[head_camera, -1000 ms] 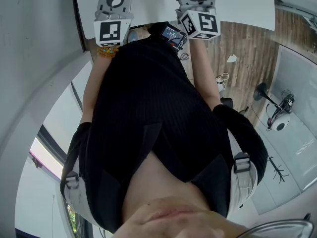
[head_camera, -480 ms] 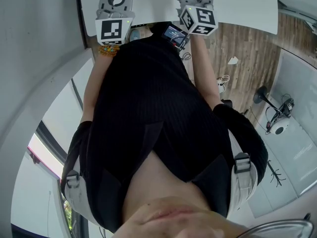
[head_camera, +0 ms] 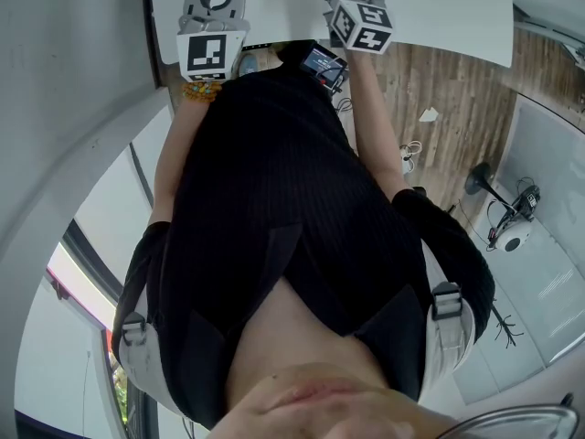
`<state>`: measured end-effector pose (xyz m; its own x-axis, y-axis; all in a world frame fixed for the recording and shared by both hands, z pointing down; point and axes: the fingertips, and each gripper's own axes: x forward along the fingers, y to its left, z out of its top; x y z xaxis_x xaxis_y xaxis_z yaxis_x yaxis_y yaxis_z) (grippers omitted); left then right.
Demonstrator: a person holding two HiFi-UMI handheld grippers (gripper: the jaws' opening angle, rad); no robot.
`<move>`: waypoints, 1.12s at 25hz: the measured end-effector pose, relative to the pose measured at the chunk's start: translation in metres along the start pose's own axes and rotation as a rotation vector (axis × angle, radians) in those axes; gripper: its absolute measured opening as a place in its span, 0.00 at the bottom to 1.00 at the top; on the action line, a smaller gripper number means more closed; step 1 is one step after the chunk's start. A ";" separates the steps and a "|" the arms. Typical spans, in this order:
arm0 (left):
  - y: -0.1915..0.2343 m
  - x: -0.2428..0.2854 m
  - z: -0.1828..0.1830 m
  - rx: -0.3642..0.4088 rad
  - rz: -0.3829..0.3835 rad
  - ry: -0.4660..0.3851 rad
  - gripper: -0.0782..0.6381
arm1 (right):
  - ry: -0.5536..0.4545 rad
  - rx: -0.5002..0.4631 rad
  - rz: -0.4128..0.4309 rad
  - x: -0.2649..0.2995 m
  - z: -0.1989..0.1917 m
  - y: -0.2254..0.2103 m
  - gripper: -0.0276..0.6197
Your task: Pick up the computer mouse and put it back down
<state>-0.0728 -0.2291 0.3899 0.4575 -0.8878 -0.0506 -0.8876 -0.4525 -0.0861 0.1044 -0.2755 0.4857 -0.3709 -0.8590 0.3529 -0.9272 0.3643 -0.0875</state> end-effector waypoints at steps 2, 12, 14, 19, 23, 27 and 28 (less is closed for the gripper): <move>0.000 0.000 0.000 -0.002 0.000 0.000 0.13 | 0.036 -0.001 0.000 0.005 -0.010 -0.002 0.47; 0.001 0.000 -0.004 -0.015 0.006 0.008 0.13 | 0.200 0.015 -0.017 0.019 -0.066 -0.016 0.47; 0.002 0.000 -0.005 -0.017 0.006 0.010 0.13 | 0.224 0.015 -0.018 0.022 -0.074 -0.016 0.47; 0.001 0.000 -0.004 -0.017 0.003 0.011 0.13 | 0.277 0.014 -0.023 0.026 -0.091 -0.017 0.47; 0.001 0.000 -0.005 -0.017 0.003 0.014 0.13 | 0.311 0.007 -0.027 0.028 -0.103 -0.019 0.47; 0.002 -0.001 -0.006 -0.020 0.006 0.018 0.13 | 0.345 0.010 -0.032 0.030 -0.115 -0.022 0.47; 0.002 0.000 -0.007 -0.020 0.005 0.018 0.13 | 0.350 0.010 -0.033 0.030 -0.117 -0.022 0.47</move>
<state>-0.0754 -0.2303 0.3963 0.4520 -0.8914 -0.0329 -0.8909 -0.4493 -0.0661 0.1202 -0.2674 0.6072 -0.3013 -0.6943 0.6536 -0.9396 0.3330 -0.0795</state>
